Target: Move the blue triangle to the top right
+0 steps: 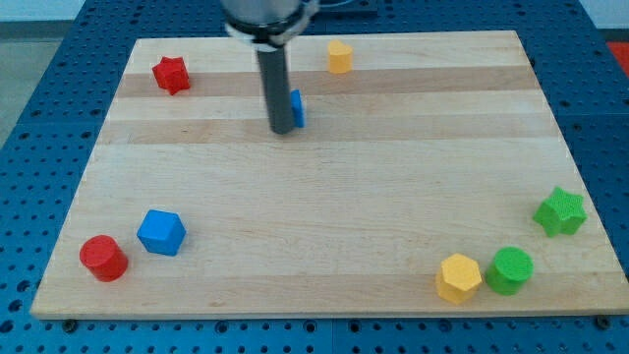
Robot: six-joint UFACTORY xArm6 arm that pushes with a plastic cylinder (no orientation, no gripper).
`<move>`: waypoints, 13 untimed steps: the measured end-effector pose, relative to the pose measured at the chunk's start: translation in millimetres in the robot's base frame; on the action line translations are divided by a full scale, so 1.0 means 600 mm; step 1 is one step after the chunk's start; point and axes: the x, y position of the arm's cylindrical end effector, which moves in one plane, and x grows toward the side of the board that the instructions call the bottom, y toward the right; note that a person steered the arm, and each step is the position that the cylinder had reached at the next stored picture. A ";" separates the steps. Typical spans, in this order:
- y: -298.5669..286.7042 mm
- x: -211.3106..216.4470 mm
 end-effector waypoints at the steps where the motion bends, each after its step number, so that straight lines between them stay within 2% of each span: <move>1: 0.036 -0.002; 4: -0.029 0.097; 5: -0.055 0.007; 7: -0.055 -0.089; 9: -0.012 -0.089; 11: 0.128 -0.101; 12: 0.162 -0.111; 13: 0.145 -0.111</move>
